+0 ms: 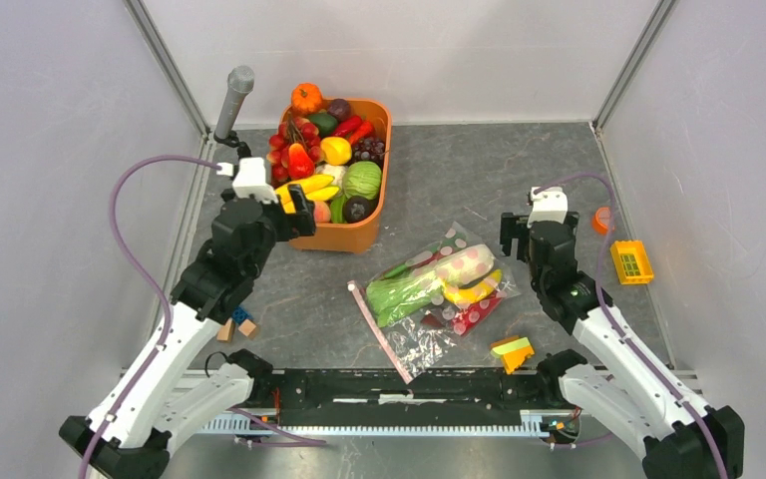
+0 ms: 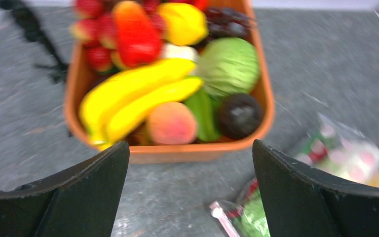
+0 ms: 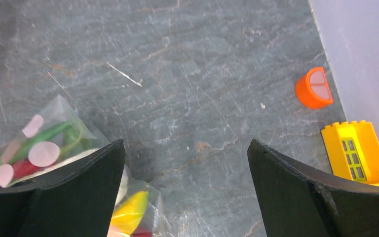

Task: Place the food in the zip-top bag and seal the zipper
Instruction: Reset both arms

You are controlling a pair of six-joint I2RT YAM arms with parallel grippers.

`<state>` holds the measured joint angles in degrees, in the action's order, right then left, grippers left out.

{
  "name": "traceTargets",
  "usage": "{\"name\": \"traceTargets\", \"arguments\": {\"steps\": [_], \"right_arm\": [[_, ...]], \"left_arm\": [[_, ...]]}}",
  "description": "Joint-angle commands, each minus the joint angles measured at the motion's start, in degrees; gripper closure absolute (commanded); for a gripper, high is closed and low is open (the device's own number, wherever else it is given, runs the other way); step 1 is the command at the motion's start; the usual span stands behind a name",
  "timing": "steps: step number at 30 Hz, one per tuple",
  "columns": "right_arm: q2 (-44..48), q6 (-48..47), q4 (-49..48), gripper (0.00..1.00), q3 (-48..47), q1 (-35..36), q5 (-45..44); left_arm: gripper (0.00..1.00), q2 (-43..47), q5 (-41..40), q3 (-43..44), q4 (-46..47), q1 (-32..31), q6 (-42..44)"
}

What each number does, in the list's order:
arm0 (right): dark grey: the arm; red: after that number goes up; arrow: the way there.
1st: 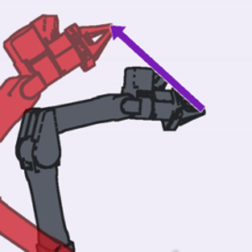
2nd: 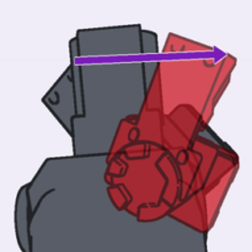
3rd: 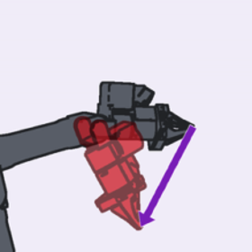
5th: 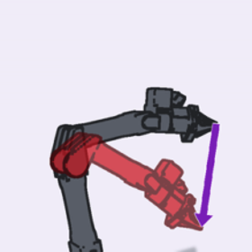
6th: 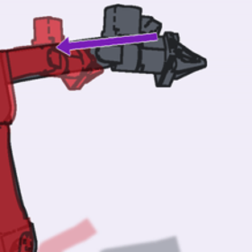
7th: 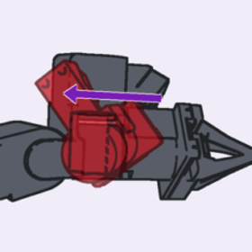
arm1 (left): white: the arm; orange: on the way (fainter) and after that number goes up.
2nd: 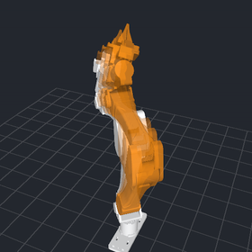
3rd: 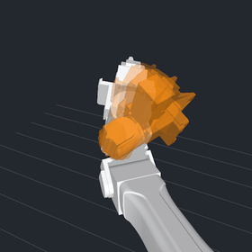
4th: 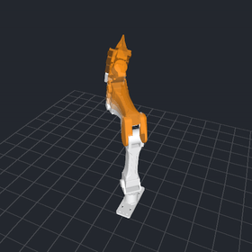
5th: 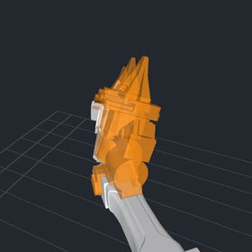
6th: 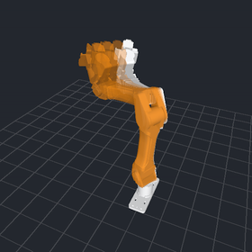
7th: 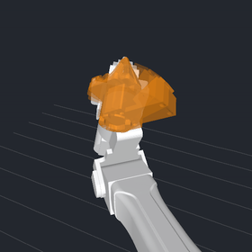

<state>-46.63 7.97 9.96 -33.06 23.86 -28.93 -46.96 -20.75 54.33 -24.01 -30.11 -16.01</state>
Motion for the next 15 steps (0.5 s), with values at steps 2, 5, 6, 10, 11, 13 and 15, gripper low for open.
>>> {"name": "traceTargets", "arguments": {"steps": [2,5,6,10,11,13,15], "right_arm": [[3.2,2.5,-1.7,0.02,1.4,-3.6,8.0],[5.5,4.1,-2.8,0.02,3.2,-3.7,9.3],[6.1,4.6,-3.0,0.02,3.6,-3.8,9.7],[7.0,5.7,-2.8,0.02,4.5,-3.7,9.9],[7.1,6.0,-2.7,0.02,4.6,-3.7,9.6],[7.2,6.3,-2.4,0.02,4.6,-3.7,9.1],[7.3,6.7,-2.1,0.02,4.5,-3.7,8.9]], "left_arm": [[0.0,2.5,2.2,3.5,-5.1,4.0,-5.6],[0.0,5.1,-0.4,2.2,-4.7,4.0,-9.4],[0.0,6.0,-0.8,1.9,-4.6,4.0,-9.3],[0.0,8.1,-6.3,1.5,-5.8,4.0,-9.5],[0.0,8.0,-7.1,1.6,-5.9,4.0,-9.4],[0.0,7.0,-8.6,2.5,-7.4,4.0,-10.1],[0.0,5.9,-8.5,2.8,-8.2,4.0,-10.0]]}}
